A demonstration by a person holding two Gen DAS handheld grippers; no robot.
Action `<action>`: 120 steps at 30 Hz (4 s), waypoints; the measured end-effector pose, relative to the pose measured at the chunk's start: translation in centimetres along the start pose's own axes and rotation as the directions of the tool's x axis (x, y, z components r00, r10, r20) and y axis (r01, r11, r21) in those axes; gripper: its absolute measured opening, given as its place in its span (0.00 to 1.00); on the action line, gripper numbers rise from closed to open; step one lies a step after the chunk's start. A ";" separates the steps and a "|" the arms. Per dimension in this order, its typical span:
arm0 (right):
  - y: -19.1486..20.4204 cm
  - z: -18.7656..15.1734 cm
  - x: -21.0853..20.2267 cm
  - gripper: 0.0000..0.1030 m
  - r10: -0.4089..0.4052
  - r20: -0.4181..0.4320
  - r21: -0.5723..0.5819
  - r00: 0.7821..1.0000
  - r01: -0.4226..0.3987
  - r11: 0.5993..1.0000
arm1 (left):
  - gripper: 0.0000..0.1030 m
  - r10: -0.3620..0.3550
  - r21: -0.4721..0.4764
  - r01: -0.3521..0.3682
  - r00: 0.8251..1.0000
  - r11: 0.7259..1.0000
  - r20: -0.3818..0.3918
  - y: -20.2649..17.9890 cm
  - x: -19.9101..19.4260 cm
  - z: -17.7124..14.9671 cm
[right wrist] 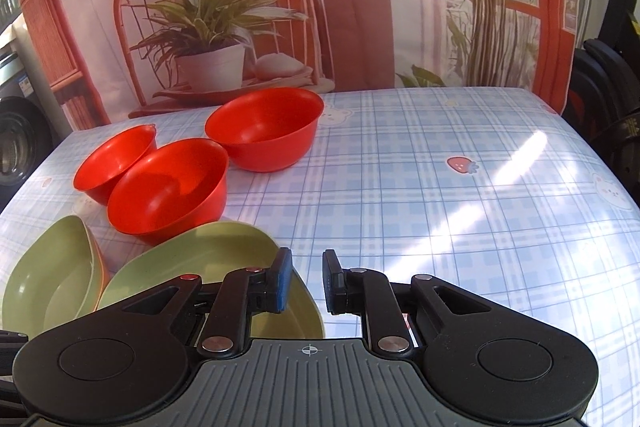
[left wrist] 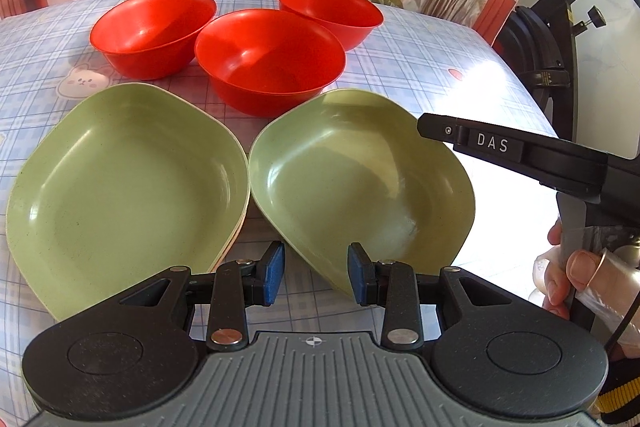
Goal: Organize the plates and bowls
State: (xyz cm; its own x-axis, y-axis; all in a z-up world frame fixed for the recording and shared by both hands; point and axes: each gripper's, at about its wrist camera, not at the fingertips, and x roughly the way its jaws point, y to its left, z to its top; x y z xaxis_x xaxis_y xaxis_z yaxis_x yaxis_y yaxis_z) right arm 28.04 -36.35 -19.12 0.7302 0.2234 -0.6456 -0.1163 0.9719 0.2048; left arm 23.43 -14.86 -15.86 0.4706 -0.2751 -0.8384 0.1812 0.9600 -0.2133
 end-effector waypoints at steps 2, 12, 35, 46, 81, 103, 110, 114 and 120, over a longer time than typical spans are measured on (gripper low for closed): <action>-0.2 -0.2 -0.2 0.15 0.011 0.008 0.010 1.000 -0.011 1.000 | 0.34 -0.007 -0.007 0.007 1.000 1.000 -0.003 0.1 0.1 -0.1; -0.7 -1.4 0.0 0.12 -0.003 -0.012 0.045 1.000 0.003 0.999 | 0.18 -0.021 0.013 0.021 1.000 1.000 0.017 0.1 0.0 -0.5; 0.4 -2.6 -6.4 0.09 -0.062 0.072 0.123 0.995 0.053 0.991 | 0.17 -0.137 0.035 0.136 0.990 0.990 0.029 0.7 -3.2 -2.2; 3.5 -1.3 -8.2 0.09 -0.041 0.087 0.076 0.995 0.035 0.996 | 0.17 -0.168 -0.019 0.170 0.982 0.985 0.083 3.0 -6.0 -2.6; 14.4 -1.7 -3.4 0.09 0.188 -0.133 0.093 0.973 -0.176 0.980 | 0.17 -0.062 0.056 0.056 0.993 0.997 0.096 15.1 -7.4 4.9; 15.2 -2.7 -3.1 0.15 0.160 -0.172 0.041 0.972 -0.155 0.987 | 0.17 -0.018 0.118 0.011 0.998 0.993 0.057 15.1 -4.4 4.9; 14.4 -2.2 -3.8 0.21 0.139 -0.123 0.043 0.983 -0.135 0.990 | 0.17 -0.003 0.108 -0.004 0.998 0.994 0.059 15.5 -4.3 4.9; 13.3 -1.5 -3.6 0.11 0.131 -0.080 0.069 0.988 -0.126 0.990 | 0.17 -0.005 0.107 -0.002 0.998 0.994 0.060 15.4 -4.4 4.8; 12.4 -0.3 -1.9 0.06 0.141 -0.068 0.101 0.988 -0.134 0.986 | 0.17 -0.004 0.104 -0.002 0.998 0.995 0.057 15.4 -4.2 4.8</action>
State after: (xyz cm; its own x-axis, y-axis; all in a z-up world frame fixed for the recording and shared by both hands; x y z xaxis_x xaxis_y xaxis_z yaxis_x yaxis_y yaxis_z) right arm 24.99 -24.74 -15.57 0.6590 0.3627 -0.6589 -0.1440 0.9207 0.3628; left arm 28.37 0.79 -13.26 0.5183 -0.2811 -0.8077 0.2693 0.9500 -0.1578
